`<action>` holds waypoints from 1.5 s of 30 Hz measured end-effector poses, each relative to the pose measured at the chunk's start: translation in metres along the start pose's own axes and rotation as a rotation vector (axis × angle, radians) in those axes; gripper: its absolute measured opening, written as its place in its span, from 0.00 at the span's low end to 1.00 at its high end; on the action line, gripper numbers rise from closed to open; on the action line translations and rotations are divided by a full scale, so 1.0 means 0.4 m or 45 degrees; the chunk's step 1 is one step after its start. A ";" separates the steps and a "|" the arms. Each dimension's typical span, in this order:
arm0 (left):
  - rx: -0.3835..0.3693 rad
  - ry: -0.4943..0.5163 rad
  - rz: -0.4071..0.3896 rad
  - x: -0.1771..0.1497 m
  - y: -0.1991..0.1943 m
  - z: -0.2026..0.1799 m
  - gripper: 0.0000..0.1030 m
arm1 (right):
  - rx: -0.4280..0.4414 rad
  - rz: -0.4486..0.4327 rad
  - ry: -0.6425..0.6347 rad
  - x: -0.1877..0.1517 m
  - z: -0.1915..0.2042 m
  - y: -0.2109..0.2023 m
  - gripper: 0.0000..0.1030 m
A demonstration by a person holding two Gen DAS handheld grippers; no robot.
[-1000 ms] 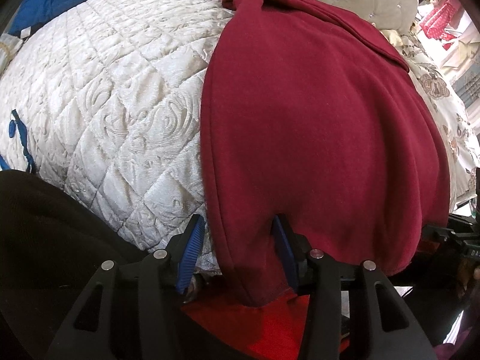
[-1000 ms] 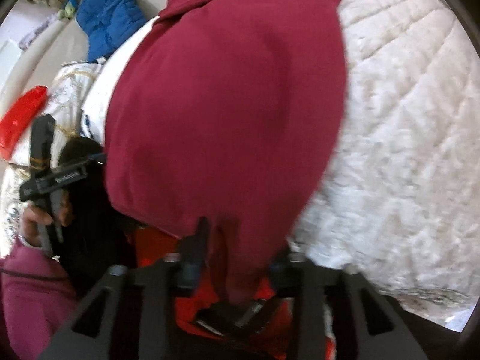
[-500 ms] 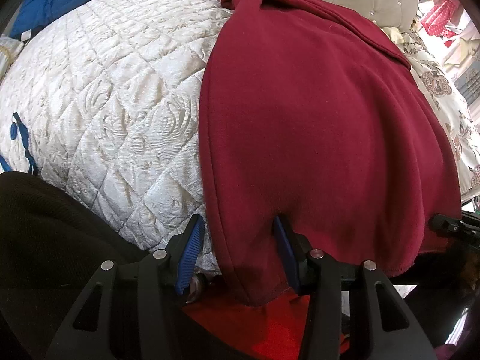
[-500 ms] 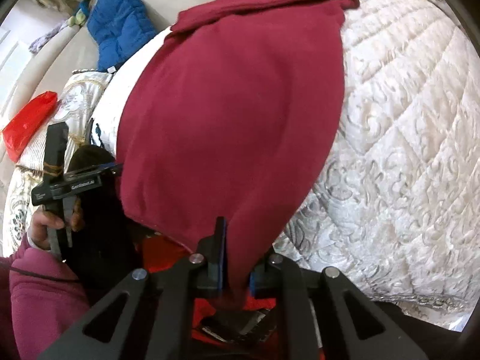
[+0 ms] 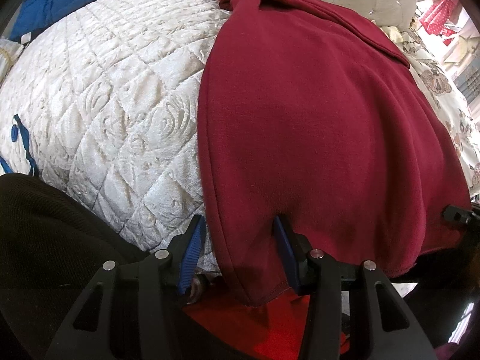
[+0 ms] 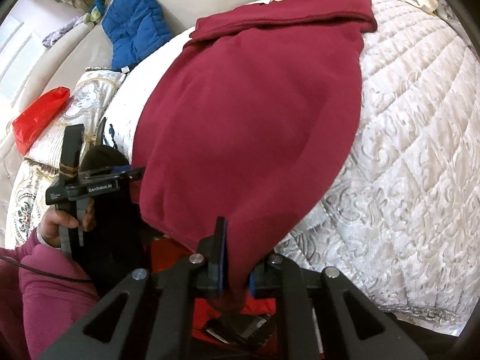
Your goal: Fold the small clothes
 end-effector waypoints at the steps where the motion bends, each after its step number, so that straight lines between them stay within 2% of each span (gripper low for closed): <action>1: -0.005 0.007 -0.001 0.000 -0.001 -0.001 0.21 | 0.001 -0.006 -0.007 0.004 0.003 -0.003 0.11; 4: -0.013 0.043 -0.002 -0.002 -0.005 -0.013 0.02 | 0.005 -0.016 -0.021 0.015 0.009 -0.009 0.11; 5: -0.008 0.064 -0.005 -0.002 -0.009 -0.019 0.00 | 0.006 -0.023 -0.027 0.019 0.012 -0.013 0.11; 7: -0.007 0.085 -0.012 -0.001 -0.017 -0.021 0.00 | 0.009 -0.035 -0.031 0.026 0.015 -0.020 0.11; 12: -0.182 0.068 -0.013 0.030 -0.084 0.012 0.00 | 0.065 -0.125 -0.022 0.061 0.014 -0.082 0.11; 17: -0.253 0.066 -0.132 0.092 -0.195 0.039 0.00 | 0.075 -0.254 -0.014 0.109 0.008 -0.153 0.11; 27: -0.278 0.061 -0.352 0.237 -0.316 0.020 0.00 | 0.030 -0.468 0.001 0.240 -0.024 -0.261 0.11; 36: -0.231 0.026 -0.447 0.457 -0.295 -0.019 0.00 | -0.056 -0.555 0.052 0.439 -0.084 -0.269 0.11; 40: -0.203 0.003 -0.458 0.553 -0.271 -0.005 0.00 | -0.099 -0.553 0.103 0.544 -0.141 -0.239 0.11; 45: -0.181 -0.051 -0.422 0.676 -0.199 0.018 0.00 | -0.117 -0.528 0.194 0.650 -0.237 -0.184 0.11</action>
Point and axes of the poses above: each gripper's, at about its wrist camera, not at the fingertips, and y roughly the way its jaws point, z to its left, x to its top, the point moved 2 cm from there along y, roughly the way its jaws point, and after that the axes turned 8 degrees about z, right-handed, at the moved point
